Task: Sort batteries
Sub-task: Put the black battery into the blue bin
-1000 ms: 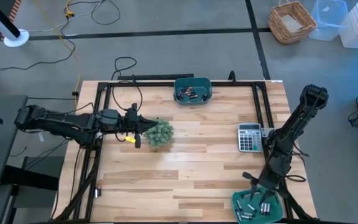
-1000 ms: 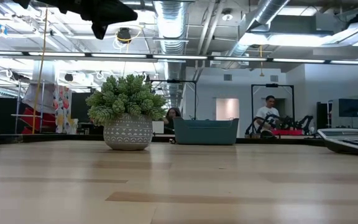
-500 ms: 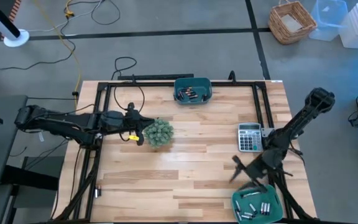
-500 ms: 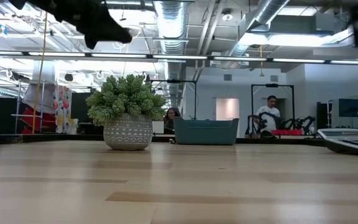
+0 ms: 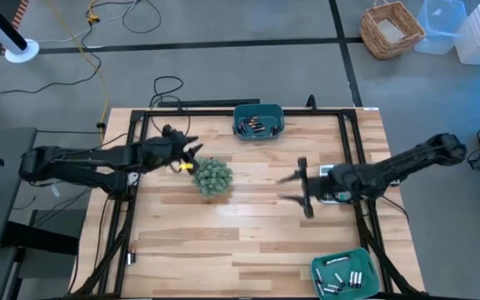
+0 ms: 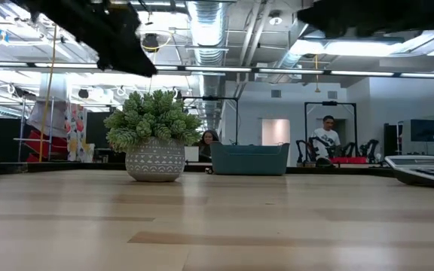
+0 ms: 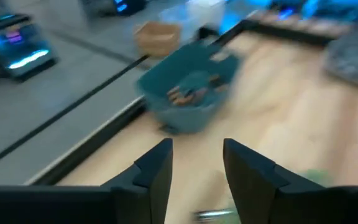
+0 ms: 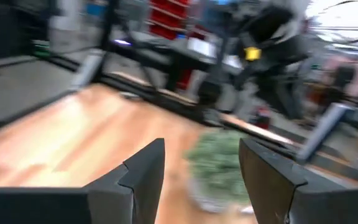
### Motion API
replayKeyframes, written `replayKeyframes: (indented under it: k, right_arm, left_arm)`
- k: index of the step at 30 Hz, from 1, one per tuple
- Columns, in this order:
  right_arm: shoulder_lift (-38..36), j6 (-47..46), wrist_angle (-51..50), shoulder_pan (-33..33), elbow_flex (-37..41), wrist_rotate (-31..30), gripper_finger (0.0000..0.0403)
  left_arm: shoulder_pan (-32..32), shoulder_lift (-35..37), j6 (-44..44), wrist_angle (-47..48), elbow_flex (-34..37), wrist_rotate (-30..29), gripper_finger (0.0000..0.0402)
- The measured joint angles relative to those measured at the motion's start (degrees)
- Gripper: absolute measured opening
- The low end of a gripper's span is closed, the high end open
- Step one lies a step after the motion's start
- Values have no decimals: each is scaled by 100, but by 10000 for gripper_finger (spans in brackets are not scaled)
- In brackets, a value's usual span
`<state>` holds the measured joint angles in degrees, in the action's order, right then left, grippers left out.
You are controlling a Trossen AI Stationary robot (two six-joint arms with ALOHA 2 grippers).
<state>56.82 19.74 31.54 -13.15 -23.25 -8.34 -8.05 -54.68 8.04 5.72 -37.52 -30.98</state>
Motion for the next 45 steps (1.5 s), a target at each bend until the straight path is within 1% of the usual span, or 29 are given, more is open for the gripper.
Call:
replayKeyframes:
  k: [2,5,7,9,12,14,16,17,19,21,24,27,30,33,36,40,43,45]
  right_arm:
    - [2,27,-21,462,-120,24,220]
    - [14,20,-25,1072,-264,63,220]
    - [39,-63,-19,1413,-349,73,220]
    - [74,-220,5,1687,-405,87,220]
    - [143,-362,34,1972,-458,88,220]
    - [206,-306,17,2102,-501,89,220]
    - [291,-234,20,2247,-610,106,220]
    - [340,-240,18,2320,-676,108,220]
    - [465,-410,5,2463,-887,108,220]
    - [613,-572,-118,2559,-1118,120,220]
    - [897,-618,-457,2621,-1454,426,220]
    - [1285,-616,-570,2638,-1676,595,220]
    - [1800,-409,-593,2690,-1940,657,220]
    - [2342,-176,-614,2787,-2306,762,220]
    - [2791,113,-712,2937,-2726,1060,220]
    - [3184,170,-744,3135,-3118,1202,220]
    - [3320,177,-770,3300,-3142,1449,220]
    - [3355,135,-755,3387,-3145,1534,220]
  left_arm:
    - [-442,-231,-202,79,-21,9,141]
    - [-1091,-578,-643,46,-133,173,142]
    - [-1483,-750,-820,172,-266,476,142]
    - [-1741,-822,-929,537,-436,808,142]
    - [-1834,-817,-1318,1223,-694,977,142]
    - [-1835,-803,-1689,1260,-767,976,142]
    - [-1877,-825,-1994,1012,-832,1077,142]
    - [-1892,-825,-2098,1039,-866,1194,142]
    - [-1915,-821,-2260,1391,-946,1302,142]
    - [-1911,-825,-2350,1822,-1029,1282,143]
    - [-1908,-789,-2353,2346,-1124,1180,147]
    - [-1785,-784,-2208,2979,-1303,1163,155]
    - [-1606,-787,-1924,3954,-1603,1164,162]
    - [-1385,-784,-1599,4551,-1824,1039,164]
    - [-1136,-812,-1316,5251,-2066,1047,164]
    - [-743,-835,-697,6322,-2312,1158,164]
    - [-385,-832,-137,6897,-2433,1483,164]
    - [-71,-832,210,7080,-2478,1787,164]
